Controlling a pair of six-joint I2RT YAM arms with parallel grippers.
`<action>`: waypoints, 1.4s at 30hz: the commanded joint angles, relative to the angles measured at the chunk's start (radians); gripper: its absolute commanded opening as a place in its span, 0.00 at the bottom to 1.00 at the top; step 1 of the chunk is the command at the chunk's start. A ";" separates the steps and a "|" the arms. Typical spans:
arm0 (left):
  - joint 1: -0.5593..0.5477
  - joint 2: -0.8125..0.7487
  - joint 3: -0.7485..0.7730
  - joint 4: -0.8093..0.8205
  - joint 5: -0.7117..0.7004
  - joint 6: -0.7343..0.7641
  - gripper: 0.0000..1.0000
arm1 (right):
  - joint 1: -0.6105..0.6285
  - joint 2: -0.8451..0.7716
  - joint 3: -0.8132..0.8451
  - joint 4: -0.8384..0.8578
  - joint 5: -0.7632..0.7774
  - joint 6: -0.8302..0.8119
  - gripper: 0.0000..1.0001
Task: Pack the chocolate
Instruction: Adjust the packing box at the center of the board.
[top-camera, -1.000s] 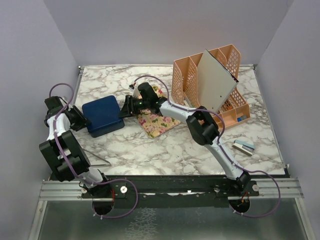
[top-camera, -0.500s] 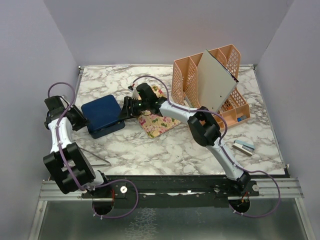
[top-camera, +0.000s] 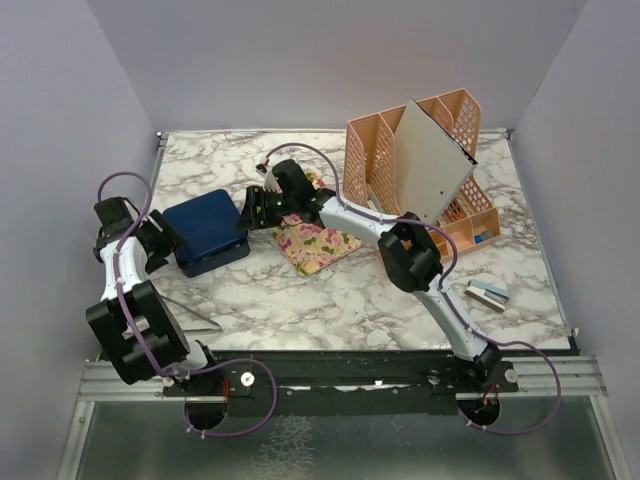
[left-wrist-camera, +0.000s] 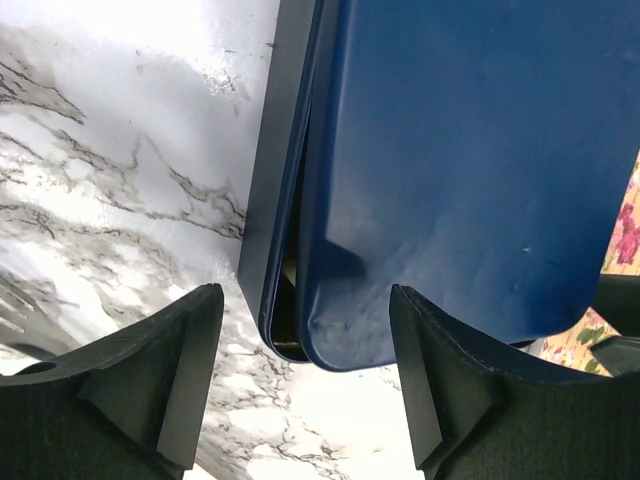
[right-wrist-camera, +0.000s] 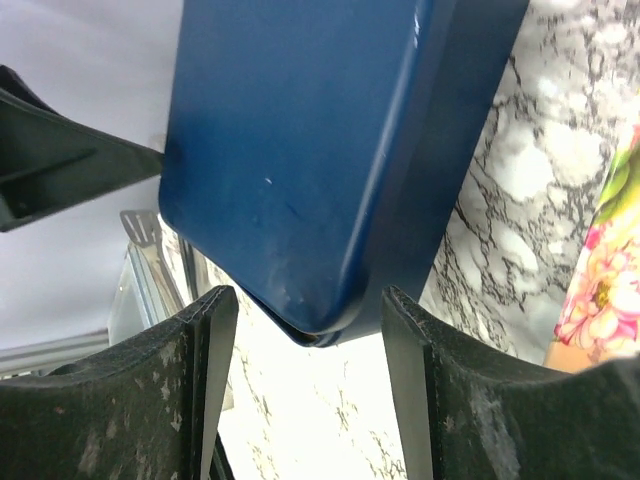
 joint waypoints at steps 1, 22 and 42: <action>0.000 0.048 0.018 0.028 0.014 0.003 0.73 | -0.003 0.041 0.054 -0.002 0.036 -0.014 0.63; -0.041 0.188 0.046 0.262 0.177 -0.144 0.51 | -0.024 0.136 0.208 -0.016 0.065 -0.085 0.44; -0.092 0.223 0.192 0.154 -0.043 -0.006 0.62 | -0.041 0.114 0.204 -0.029 0.094 -0.085 0.44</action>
